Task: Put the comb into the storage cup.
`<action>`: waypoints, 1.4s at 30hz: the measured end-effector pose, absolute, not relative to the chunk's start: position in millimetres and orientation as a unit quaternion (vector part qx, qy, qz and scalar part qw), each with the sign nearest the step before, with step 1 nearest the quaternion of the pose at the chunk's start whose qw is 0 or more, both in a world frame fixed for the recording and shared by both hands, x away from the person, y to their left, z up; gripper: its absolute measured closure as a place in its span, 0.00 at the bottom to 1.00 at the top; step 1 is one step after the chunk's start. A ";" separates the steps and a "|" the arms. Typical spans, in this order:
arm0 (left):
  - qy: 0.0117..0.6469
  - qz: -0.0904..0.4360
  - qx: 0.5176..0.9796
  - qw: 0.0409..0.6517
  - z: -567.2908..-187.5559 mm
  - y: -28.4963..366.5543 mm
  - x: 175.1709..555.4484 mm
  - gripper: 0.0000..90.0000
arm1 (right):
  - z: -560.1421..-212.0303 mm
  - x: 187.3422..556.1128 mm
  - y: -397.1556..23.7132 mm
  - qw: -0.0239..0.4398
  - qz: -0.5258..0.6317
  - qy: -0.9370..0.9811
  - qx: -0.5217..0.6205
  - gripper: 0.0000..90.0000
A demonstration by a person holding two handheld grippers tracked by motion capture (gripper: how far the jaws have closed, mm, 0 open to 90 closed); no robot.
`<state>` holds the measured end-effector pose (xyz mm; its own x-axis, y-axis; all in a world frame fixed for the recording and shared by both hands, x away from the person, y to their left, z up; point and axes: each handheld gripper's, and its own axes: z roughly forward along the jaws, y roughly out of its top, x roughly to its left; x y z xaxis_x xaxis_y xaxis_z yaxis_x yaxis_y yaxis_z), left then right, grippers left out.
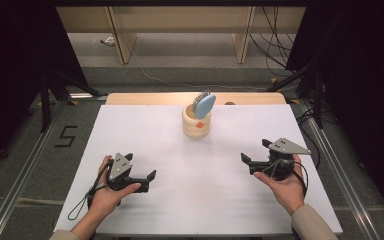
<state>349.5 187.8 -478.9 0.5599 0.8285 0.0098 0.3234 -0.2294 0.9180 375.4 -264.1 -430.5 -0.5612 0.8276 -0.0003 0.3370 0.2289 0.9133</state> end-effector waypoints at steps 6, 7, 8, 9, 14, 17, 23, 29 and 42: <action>0.389 0.262 0.739 0.483 -479.0 188.1 349.6 0.00 | -433.9 371.2 -268.1 0.253 0.480 0.741 0.395 0.10; 0.389 0.262 0.740 0.483 -479.0 188.1 349.6 0.00 | -434.4 370.6 -268.9 0.253 0.479 0.742 0.395 0.10; 0.390 0.262 0.739 0.483 -479.1 187.9 349.6 0.00 | -435.1 369.8 -269.7 0.252 0.479 0.742 0.396 0.10; 0.389 0.262 0.739 0.483 -479.1 187.9 349.6 0.00 | -435.6 369.5 -270.2 0.252 0.479 0.742 0.396 0.10; 0.389 0.262 0.740 0.482 -479.0 188.0 349.5 0.00 | -439.2 367.5 -273.7 0.252 0.477 0.744 0.395 0.11; 0.389 0.262 0.740 0.482 -479.1 188.0 349.5 0.00 | -439.9 366.3 -275.2 0.253 0.477 0.743 0.396 0.11; 0.389 0.262 0.740 0.482 -479.1 188.0 349.5 0.00 | -442.2 363.7 -278.1 0.253 0.478 0.742 0.397 0.11; 0.389 0.262 0.740 0.482 -479.2 187.9 349.4 0.00 | -446.2 362.2 -279.3 0.251 0.475 0.743 0.400 0.12; 0.389 0.262 0.740 0.482 -479.3 187.7 349.6 0.00 | -450.4 361.9 -280.0 0.252 0.473 0.741 0.405 0.16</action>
